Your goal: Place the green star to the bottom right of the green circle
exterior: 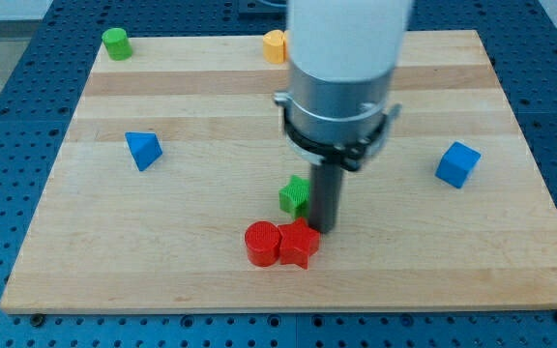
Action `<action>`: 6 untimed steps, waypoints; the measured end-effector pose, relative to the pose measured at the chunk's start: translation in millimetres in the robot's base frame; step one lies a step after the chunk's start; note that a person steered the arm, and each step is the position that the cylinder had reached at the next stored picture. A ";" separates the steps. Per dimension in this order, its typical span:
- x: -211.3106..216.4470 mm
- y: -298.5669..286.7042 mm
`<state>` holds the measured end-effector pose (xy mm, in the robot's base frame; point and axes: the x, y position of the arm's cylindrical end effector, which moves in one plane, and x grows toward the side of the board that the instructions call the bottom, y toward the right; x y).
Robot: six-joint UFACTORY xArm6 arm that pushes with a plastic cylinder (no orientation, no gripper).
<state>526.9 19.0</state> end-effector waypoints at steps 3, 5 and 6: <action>-109.4 -113.5; -56.2 -114.4; -35.4 -79.4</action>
<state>491.5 -60.4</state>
